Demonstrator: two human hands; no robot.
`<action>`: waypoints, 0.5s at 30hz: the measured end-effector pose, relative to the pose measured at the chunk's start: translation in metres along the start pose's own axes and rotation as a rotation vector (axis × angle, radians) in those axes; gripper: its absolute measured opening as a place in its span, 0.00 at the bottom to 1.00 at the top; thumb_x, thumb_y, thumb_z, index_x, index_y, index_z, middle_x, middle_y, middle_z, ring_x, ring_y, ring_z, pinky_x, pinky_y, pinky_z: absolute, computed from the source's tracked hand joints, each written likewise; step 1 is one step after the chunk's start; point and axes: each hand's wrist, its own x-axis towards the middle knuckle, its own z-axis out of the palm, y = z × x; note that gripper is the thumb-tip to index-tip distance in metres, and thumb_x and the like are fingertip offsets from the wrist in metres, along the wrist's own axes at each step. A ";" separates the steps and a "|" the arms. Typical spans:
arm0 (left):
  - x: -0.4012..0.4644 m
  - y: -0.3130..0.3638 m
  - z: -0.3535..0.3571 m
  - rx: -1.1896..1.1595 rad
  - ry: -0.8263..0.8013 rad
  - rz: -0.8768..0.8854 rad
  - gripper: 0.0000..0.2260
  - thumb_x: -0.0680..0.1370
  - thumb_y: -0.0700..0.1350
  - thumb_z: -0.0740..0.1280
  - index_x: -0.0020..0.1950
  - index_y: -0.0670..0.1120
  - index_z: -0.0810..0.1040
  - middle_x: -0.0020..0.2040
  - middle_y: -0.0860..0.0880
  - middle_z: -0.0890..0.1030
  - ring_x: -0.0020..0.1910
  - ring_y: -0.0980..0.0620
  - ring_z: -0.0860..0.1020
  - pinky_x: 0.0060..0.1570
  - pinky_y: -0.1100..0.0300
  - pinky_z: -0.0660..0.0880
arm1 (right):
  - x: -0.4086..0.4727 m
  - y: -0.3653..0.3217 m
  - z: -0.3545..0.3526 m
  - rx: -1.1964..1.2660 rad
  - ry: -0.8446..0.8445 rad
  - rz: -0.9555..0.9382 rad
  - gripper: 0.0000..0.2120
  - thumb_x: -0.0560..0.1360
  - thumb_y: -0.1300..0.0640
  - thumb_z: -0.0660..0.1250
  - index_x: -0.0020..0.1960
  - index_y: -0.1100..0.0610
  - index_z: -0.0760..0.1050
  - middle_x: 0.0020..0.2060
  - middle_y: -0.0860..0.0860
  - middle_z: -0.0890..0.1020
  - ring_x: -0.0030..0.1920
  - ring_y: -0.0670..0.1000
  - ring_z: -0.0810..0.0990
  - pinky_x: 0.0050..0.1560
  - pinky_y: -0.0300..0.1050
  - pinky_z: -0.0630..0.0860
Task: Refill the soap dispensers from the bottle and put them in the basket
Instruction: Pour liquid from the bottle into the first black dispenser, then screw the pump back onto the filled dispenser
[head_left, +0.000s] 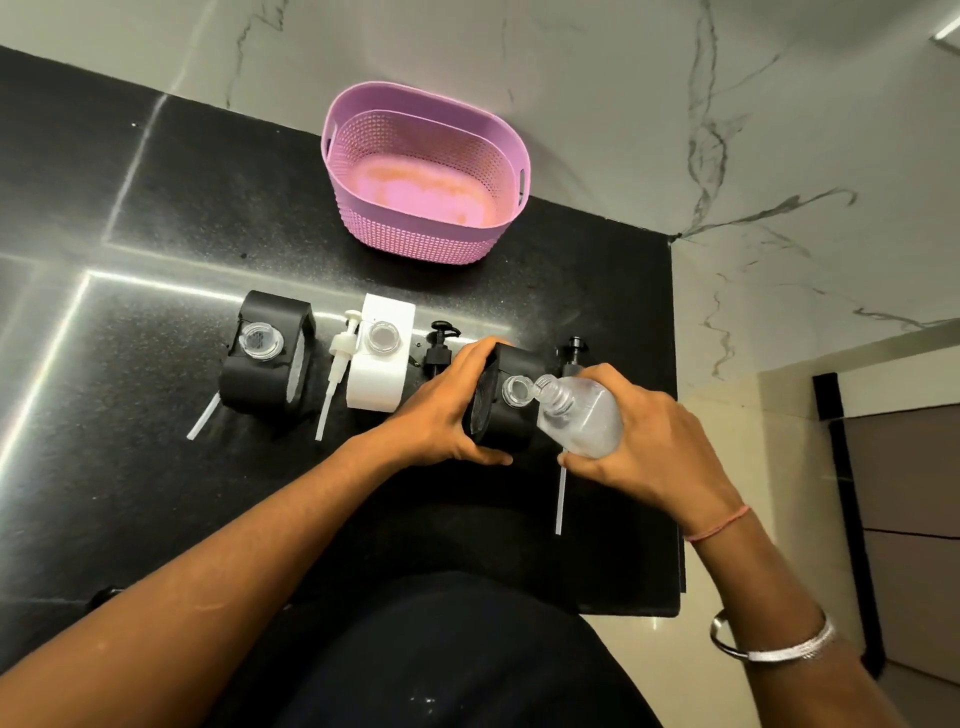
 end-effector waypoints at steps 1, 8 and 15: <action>0.000 0.000 -0.001 0.000 -0.004 -0.007 0.56 0.63 0.52 0.88 0.80 0.64 0.55 0.73 0.63 0.66 0.71 0.53 0.74 0.69 0.43 0.77 | -0.002 0.000 0.003 0.032 0.028 0.028 0.35 0.62 0.36 0.80 0.64 0.38 0.68 0.45 0.40 0.79 0.45 0.53 0.82 0.43 0.51 0.80; -0.002 0.005 -0.003 0.035 -0.013 -0.026 0.55 0.63 0.51 0.88 0.81 0.60 0.56 0.72 0.62 0.67 0.71 0.55 0.73 0.71 0.47 0.75 | -0.013 -0.002 0.023 0.591 0.501 0.181 0.34 0.63 0.50 0.87 0.63 0.46 0.73 0.53 0.36 0.80 0.51 0.34 0.79 0.47 0.25 0.73; -0.003 0.007 -0.003 0.053 -0.020 -0.039 0.54 0.63 0.54 0.87 0.80 0.62 0.57 0.72 0.65 0.68 0.72 0.56 0.73 0.73 0.44 0.74 | -0.009 0.002 0.052 0.799 0.835 0.275 0.34 0.65 0.57 0.86 0.65 0.52 0.72 0.57 0.41 0.79 0.58 0.41 0.79 0.57 0.32 0.76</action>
